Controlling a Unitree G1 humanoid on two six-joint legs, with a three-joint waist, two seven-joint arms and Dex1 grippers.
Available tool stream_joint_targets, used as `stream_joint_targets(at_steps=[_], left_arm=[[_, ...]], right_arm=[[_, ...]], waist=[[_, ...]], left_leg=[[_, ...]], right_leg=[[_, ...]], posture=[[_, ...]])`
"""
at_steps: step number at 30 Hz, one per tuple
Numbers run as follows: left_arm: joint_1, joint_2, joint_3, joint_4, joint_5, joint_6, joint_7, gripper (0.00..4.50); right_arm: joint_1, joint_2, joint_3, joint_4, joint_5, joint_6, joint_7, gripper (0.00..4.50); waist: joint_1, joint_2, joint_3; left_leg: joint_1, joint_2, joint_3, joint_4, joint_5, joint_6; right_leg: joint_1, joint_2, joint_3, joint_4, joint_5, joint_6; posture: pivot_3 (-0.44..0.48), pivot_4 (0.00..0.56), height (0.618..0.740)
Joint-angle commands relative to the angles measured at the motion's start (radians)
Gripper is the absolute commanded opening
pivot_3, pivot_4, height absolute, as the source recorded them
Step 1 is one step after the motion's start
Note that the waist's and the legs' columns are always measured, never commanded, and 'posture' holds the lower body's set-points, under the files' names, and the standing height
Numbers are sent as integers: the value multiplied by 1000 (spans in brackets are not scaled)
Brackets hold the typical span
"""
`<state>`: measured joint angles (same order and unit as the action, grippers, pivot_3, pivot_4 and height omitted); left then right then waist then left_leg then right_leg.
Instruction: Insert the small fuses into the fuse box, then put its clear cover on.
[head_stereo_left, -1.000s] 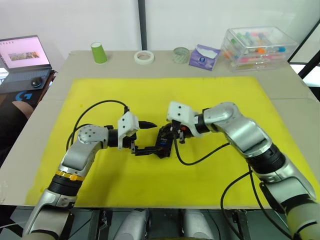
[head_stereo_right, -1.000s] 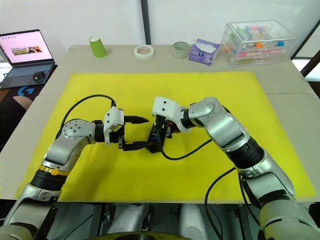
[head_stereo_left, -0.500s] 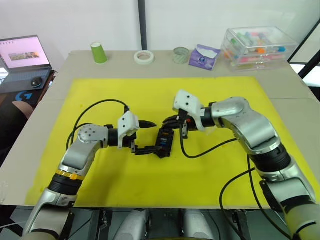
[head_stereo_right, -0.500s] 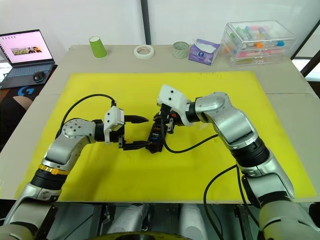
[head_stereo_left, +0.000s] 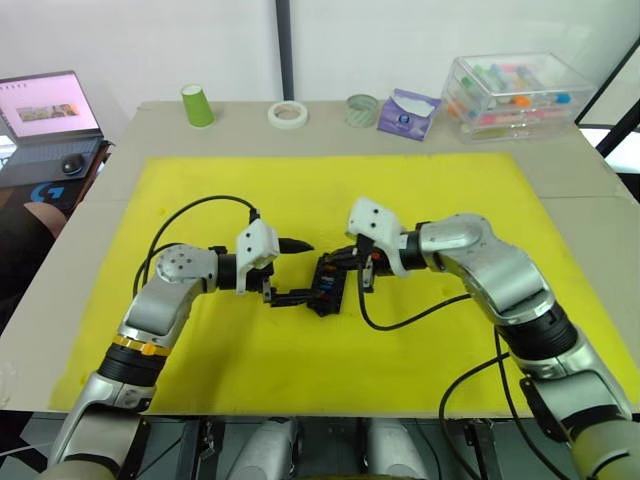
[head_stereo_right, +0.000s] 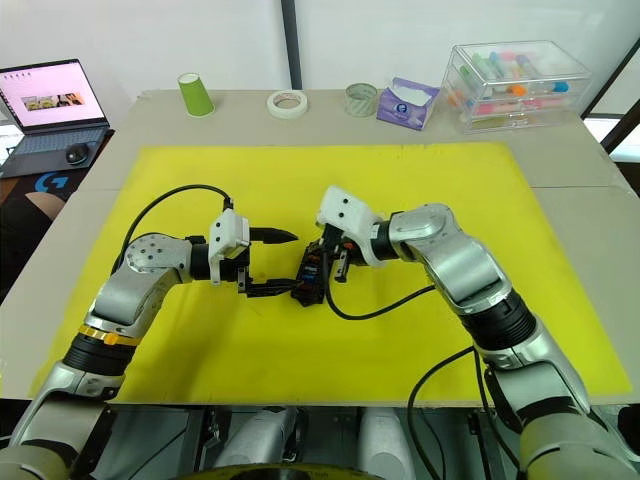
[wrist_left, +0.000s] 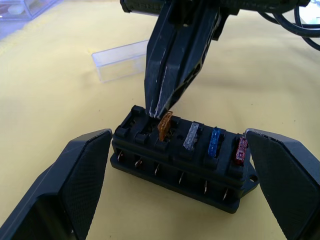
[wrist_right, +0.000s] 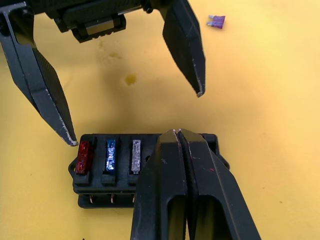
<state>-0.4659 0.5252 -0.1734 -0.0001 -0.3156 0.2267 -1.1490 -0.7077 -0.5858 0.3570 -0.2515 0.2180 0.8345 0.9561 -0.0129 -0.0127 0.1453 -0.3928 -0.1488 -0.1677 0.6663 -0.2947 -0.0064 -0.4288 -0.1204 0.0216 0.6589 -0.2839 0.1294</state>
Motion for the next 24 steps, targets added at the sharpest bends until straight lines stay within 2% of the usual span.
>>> stream_joint_targets(at_steps=[1, 24], left_arm=[[-5, 4, 11, -20, -6, -9, -2, 4500], [3, 10, 12, -30, -8, 0, -1, 4500]], right_arm=[[4, 2, 13, -6, -11, -37, -1, 19], [57, -12, 68, 47, -59, -76, -7, 19]], waist=[[0, 0, 0], [1, 0, 0]], left_leg=[[0, 0, 0, 0, 0, 0], [1, 0, 0, 0, 0, 0]], right_leg=[[0, 0, 0, 0, 0, 0], [1, 0, 0, 0, 0, 0]], posture=[[0, 150, 740], [0, 150, 740]])
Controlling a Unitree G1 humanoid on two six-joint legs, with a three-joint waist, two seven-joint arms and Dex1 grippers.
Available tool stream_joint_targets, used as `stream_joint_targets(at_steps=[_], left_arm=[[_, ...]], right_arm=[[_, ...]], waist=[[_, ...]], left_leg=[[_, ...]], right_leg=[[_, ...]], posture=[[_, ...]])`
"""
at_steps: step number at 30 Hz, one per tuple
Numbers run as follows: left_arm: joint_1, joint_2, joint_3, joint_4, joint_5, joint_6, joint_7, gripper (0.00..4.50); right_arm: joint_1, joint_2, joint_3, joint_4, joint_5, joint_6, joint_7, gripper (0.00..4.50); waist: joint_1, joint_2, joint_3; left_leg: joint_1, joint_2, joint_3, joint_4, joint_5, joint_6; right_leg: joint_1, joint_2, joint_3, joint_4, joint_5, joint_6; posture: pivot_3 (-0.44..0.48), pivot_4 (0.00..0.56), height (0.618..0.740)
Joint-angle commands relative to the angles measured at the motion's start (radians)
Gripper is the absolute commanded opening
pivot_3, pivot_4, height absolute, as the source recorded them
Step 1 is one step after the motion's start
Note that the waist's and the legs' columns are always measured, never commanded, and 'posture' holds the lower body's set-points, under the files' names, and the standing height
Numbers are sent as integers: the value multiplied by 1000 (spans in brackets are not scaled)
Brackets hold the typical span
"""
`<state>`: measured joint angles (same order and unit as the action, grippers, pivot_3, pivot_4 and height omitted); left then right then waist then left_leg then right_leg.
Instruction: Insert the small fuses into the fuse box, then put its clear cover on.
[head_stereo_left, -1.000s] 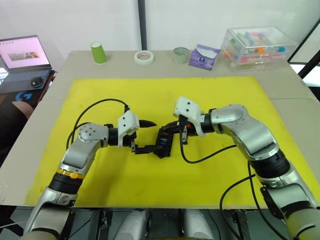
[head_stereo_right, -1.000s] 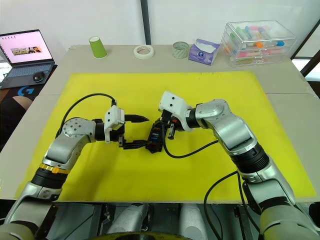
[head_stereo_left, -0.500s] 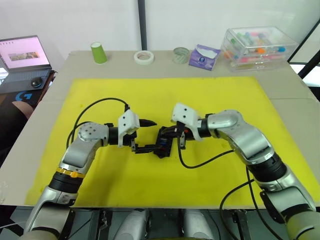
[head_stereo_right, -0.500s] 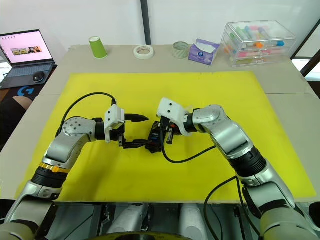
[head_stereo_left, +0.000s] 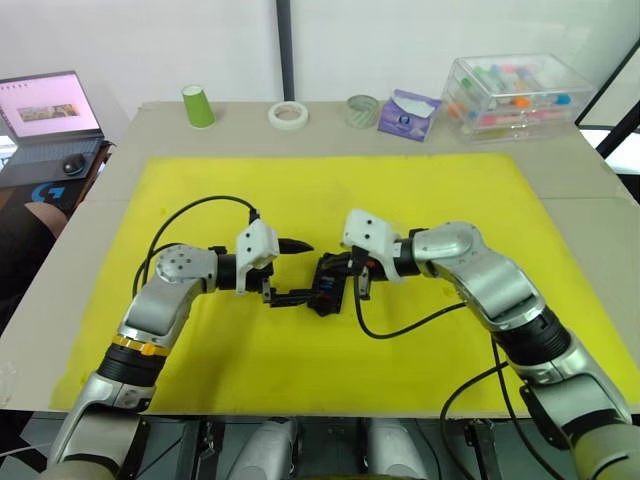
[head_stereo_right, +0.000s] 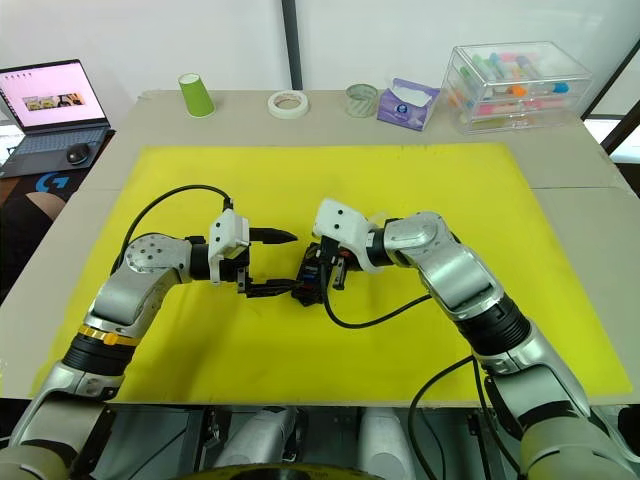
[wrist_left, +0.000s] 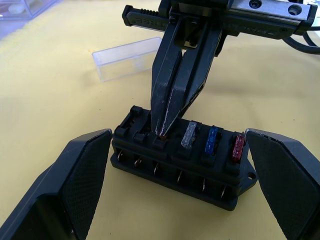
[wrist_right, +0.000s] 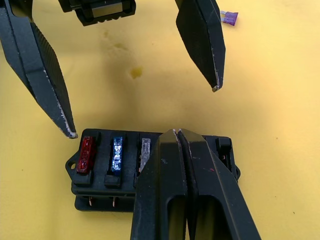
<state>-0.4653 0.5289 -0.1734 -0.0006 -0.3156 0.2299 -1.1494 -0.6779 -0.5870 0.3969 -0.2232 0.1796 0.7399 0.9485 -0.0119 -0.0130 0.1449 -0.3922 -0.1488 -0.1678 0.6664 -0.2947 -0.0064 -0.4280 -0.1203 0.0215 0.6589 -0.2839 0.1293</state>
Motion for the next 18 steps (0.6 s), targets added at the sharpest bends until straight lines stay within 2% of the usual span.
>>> stream_joint_targets(at_steps=[1, 18], left_arm=[[3, 7, 12, -30, -8, -3, 0, 4500], [6, 9, 14, -25, -9, -11, -4, 4500]], right_arm=[[28, -11, 28, 20, -21, 18, 1, 19], [85, 19, -28, 28, 12, 27, -32, 19]], waist=[[0, 0, 0], [2, 0, -1]], left_leg=[[0, 0, 0, 0, 0, 0], [1, 0, 0, 0, 0, 0]], right_leg=[[0, 0, 0, 0, 0, 0], [1, 0, 0, 0, 0, 0]], posture=[[0, 150, 740], [0, 150, 740]])
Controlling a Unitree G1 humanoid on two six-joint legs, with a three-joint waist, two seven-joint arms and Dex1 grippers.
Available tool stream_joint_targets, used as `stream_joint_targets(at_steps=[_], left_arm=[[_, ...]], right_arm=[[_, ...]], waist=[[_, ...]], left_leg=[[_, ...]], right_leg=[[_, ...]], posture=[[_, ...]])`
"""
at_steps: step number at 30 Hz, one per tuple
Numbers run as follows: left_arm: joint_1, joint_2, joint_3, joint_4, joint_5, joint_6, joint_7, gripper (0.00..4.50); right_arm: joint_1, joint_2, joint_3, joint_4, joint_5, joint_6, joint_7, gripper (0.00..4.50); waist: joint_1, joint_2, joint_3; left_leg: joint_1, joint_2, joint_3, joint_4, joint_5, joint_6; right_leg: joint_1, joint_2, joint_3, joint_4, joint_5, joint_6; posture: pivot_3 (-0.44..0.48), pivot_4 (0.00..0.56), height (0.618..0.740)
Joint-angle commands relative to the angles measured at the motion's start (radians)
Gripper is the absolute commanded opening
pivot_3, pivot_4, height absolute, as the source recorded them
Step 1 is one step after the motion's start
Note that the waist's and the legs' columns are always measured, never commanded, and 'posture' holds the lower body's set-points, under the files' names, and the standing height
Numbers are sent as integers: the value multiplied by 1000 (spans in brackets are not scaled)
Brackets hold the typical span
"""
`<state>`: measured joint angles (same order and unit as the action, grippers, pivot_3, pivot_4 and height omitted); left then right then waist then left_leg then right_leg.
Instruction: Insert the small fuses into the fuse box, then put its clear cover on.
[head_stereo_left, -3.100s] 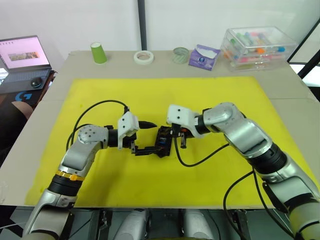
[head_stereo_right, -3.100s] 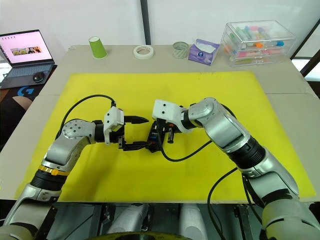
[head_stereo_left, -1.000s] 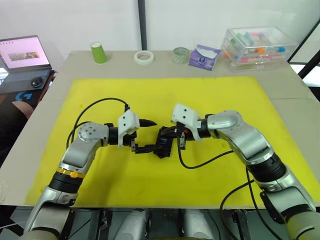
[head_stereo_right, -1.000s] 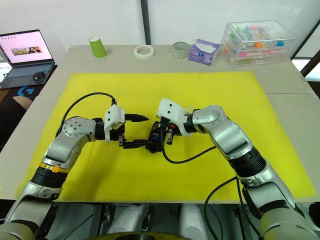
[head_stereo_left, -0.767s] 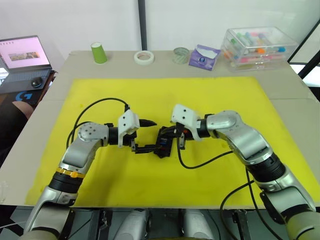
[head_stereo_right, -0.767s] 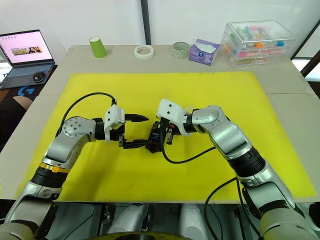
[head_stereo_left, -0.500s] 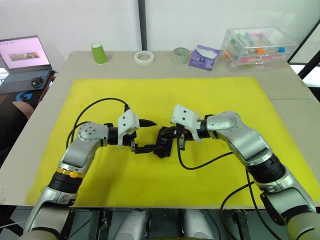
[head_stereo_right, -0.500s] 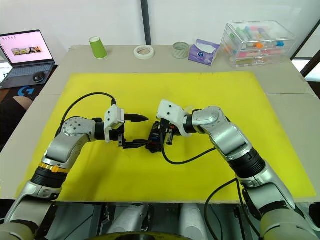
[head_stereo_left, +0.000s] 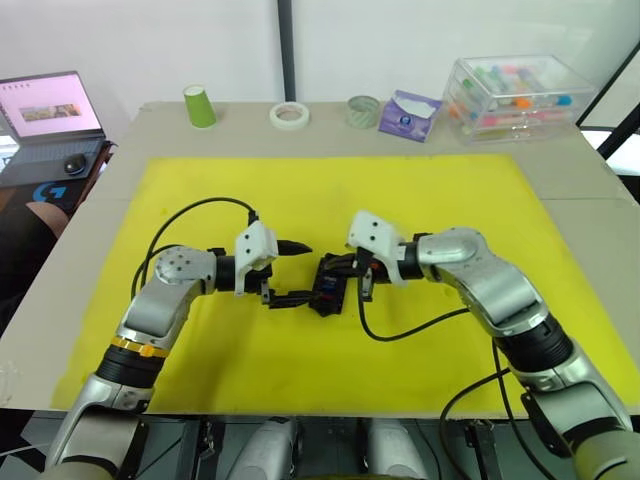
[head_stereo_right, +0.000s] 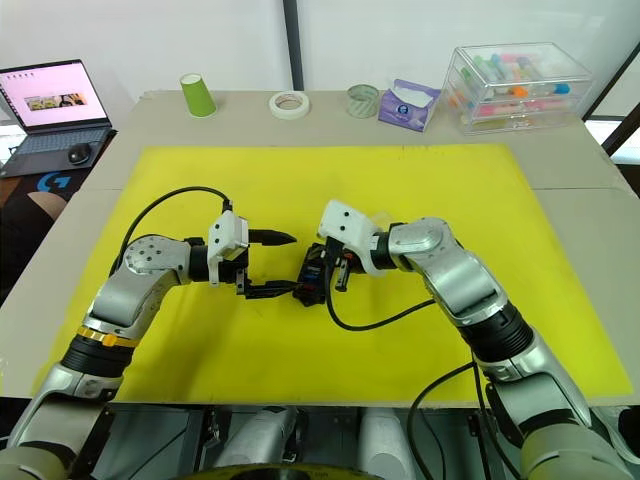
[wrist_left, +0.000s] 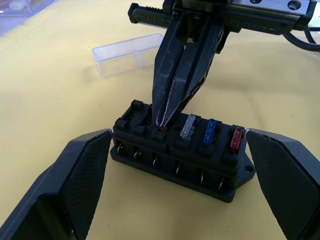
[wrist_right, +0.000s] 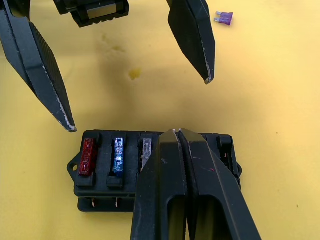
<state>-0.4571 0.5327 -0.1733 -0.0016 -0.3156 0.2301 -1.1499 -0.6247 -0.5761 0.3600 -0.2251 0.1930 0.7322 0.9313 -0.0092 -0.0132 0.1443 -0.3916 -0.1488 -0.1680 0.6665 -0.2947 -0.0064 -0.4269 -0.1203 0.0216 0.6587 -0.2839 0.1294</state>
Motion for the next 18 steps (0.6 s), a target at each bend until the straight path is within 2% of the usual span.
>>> stream_joint_targets(at_steps=[1, 8, 13, 16, 18], left_arm=[[-2, 6, 15, -25, -13, -10, -7, 4500], [11, 18, 48, -51, -60, 11, -23, 4500], [13, 86, 117, -77, -115, 59, -39, 4500], [8, 168, 214, -81, -162, 119, -29, 4500], [11, 218, 258, -63, -174, 147, -29, 4500]], right_arm=[[27, 21, -7, 21, 10, 36, -22, 19], [-4, 58, -111, -63, 88, 69, -54, 19], [-22, 13, -240, -144, 166, 96, -53, 19], [26, -93, -362, -173, 195, 43, -13, 658], [74, -165, -411, -176, 198, -17, 27, 1305]], waist=[[-1, 0, 0], [-4, 0, 0], [-4, 1, 1], [1, 1, 1], [2, 1, 1]], left_leg=[[0, 0, 0, 0, 0, 0], [0, 0, 0, 0, 0, 0], [0, 0, 0, -1, 0, 0], [0, 0, 0, -1, 0, 0], [-1, 0, 0, -1, 0, 0]], right_leg=[[0, 0, 0, 0, 0, 0], [0, 0, 0, 0, 0, 0], [-1, 0, 0, 0, 0, 0], [-1, 0, 0, 0, 0, 0], [-1, 0, 0, -1, 0, 0]], posture=[[0, 150, 740], [0, 150, 740], [0, 150, 740], [0, 150, 740], [0, 150, 740]])
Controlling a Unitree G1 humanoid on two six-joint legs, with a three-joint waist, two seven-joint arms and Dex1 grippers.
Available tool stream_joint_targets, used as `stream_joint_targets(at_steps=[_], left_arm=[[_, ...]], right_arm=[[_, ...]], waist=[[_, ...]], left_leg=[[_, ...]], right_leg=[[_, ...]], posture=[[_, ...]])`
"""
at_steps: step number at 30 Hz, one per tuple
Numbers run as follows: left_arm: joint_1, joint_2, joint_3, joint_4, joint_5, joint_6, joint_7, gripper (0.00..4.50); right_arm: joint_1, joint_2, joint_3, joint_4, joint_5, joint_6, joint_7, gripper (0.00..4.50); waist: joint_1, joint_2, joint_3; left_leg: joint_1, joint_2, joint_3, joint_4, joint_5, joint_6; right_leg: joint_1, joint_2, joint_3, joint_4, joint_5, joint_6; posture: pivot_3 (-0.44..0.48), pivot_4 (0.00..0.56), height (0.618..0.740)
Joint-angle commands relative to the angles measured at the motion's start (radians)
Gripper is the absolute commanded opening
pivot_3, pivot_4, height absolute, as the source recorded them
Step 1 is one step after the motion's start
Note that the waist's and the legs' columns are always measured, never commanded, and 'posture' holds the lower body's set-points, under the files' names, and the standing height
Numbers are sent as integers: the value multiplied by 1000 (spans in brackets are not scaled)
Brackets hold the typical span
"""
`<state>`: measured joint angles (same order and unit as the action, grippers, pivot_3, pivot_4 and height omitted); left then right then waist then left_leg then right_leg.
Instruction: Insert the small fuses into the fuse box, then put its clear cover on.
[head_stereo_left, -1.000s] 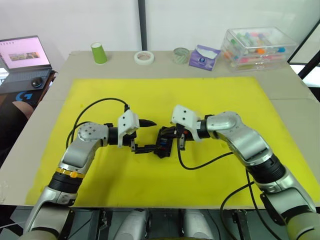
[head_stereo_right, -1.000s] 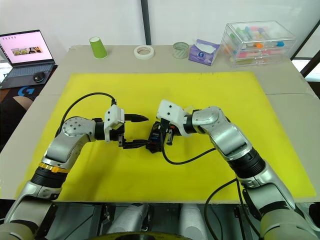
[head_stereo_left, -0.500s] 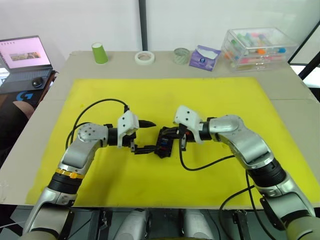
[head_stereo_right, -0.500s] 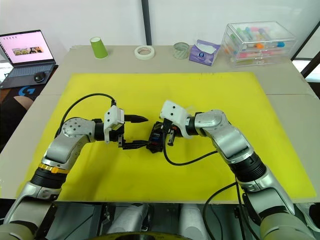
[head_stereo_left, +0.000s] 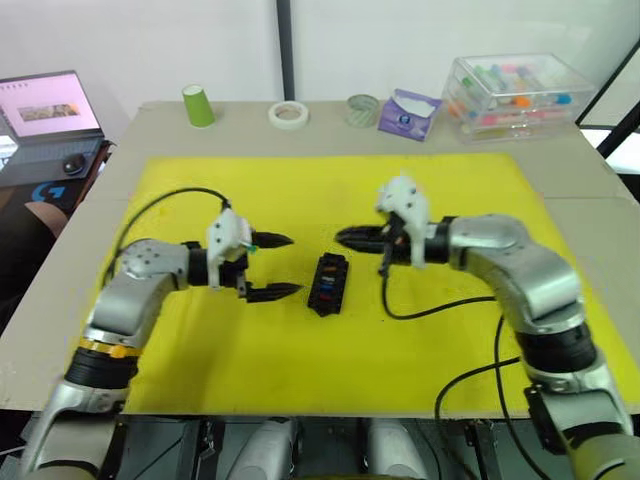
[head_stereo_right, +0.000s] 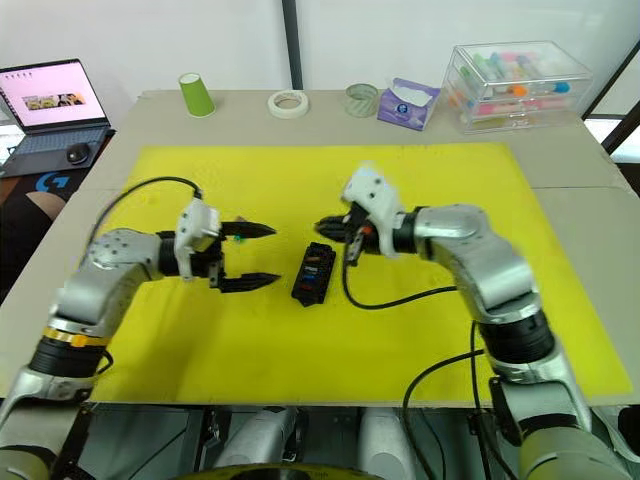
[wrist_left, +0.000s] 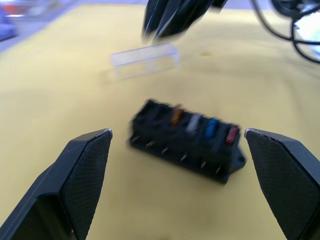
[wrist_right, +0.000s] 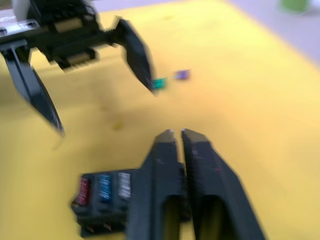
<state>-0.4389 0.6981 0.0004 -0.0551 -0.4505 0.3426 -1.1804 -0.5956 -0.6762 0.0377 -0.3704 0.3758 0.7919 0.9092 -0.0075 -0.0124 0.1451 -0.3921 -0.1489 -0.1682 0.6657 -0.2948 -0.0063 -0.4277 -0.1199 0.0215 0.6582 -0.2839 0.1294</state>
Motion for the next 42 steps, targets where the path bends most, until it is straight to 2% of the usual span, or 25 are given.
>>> stream_joint_targets(at_steps=[1, 8, 9, 14, 19, 25, 34, 38, 42], left_arm=[[-4, 72, 98, 1, -40, 41, -3, 4500], [9, 198, 203, 247, 31, -69, -4, 4500], [6, 213, 217, 299, 44, -96, -3, 4500], [-28, 246, 242, 492, 86, -198, 7, 4500], [-61, 254, 234, 610, 120, -280, -8, 4500], [-76, 244, 231, 638, 131, -313, -6, 4500], [-45, 239, 244, 558, 118, -270, 13, 4500], [-20, 248, 264, 498, 85, -152, 37, 4500], [17, 253, 328, 330, -103, 294, 101, 4500]], right_arm=[[63, -87, -109, -28, 22, -99, 62, 1674], [238, -225, -303, 73, 21, -244, 117, 4223], [271, -236, -341, 89, 27, -261, 127, 4475], [393, -271, -442, 170, 13, -352, 150, 4475], [418, -295, -439, 210, 2, -399, 142, 4475], [411, -310, -419, 221, 2, -413, 149, 4475], [382, -317, -390, 253, -10, -434, 151, 4475], [354, -312, -378, 244, 9, -418, 145, 4475], [246, -265, -308, 185, 74, -347, 136, 4475]], waist=[[-1, 0, 0], [-5, 1, 1], [-4, 1, 1], [2, 1, 1], [-4, 1, 1], [-6, 1, 1], [-5, 1, 1], [-6, 1, 1], [-11, 1, 1]], left_leg=[[0, 0, 0, 0, 0, 0], [0, 0, 1, -1, 0, 0], [0, 0, 1, -1, 0, 0], [0, 0, 1, -1, 0, 0], [0, 0, 1, 0, 0, 0], [0, 1, 1, -1, 0, 0], [0, 1, 1, 0, 0, 0], [0, 1, 1, 0, 0, 0], [0, 1, 1, 0, 0, 0]], right_leg=[[0, 0, 0, -1, 0, 0], [0, 0, 0, 0, 0, 0], [0, 0, 0, 0, 0, 0], [0, 0, 0, 0, 0, 0], [0, 0, 0, 0, 0, 0], [0, 0, 0, 0, 0, 0], [0, 0, 0, 0, 0, 0], [0, 0, 0, 1, 0, 0], [-1, 0, 1, 2, 0, 0]], posture=[[0, 150, 740], [0, 150, 740], [0, 150, 740], [0, 150, 740], [0, 150, 740], [0, 150, 740], [0, 150, 740], [0, 150, 740], [0, 150, 740]])
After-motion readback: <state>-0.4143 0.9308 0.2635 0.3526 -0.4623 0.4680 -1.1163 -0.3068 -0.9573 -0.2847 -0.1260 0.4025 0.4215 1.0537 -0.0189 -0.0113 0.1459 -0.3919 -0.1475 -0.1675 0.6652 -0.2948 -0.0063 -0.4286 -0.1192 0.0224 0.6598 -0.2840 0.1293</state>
